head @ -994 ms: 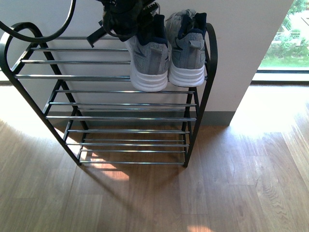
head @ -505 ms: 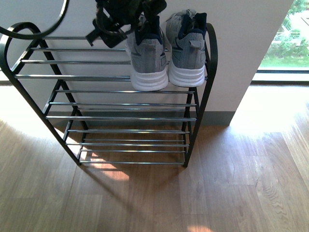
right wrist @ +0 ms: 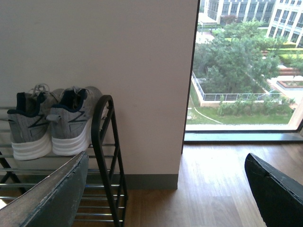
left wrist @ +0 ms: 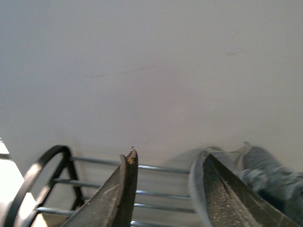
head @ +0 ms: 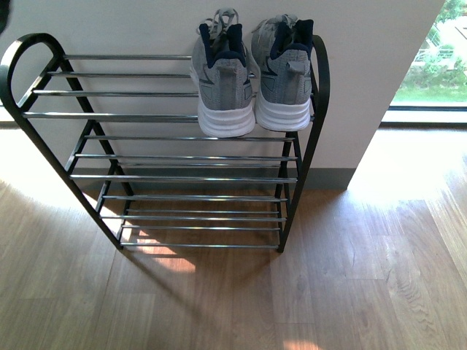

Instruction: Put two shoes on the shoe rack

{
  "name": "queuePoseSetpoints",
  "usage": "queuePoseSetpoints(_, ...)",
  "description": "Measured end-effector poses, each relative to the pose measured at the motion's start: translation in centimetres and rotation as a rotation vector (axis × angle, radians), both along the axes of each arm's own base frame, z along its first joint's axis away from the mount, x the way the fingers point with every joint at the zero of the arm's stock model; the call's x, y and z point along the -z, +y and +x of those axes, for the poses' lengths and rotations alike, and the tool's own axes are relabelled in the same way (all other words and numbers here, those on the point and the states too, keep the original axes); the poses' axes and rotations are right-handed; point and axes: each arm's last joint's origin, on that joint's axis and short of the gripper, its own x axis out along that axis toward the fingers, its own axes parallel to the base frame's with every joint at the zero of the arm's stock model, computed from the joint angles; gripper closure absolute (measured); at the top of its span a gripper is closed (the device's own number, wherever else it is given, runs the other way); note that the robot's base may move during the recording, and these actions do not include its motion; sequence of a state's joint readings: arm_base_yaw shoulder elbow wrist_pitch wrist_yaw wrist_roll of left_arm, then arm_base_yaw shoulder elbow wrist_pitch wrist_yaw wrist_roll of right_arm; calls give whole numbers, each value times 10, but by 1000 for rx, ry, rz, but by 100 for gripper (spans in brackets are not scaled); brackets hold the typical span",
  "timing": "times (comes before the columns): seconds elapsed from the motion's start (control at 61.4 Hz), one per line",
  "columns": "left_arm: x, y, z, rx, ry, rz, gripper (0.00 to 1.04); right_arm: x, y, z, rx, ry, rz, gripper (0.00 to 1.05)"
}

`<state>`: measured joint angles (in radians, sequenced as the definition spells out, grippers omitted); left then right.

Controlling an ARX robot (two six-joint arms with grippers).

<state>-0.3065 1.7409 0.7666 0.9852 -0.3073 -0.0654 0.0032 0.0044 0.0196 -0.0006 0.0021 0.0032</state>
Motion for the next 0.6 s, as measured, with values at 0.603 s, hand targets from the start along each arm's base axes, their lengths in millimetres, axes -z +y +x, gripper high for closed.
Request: queuePoseSetpoints(0.603, 27, 74, -127, 5, 2, 55, 104, 0, 0, 0, 0, 0, 0, 9)
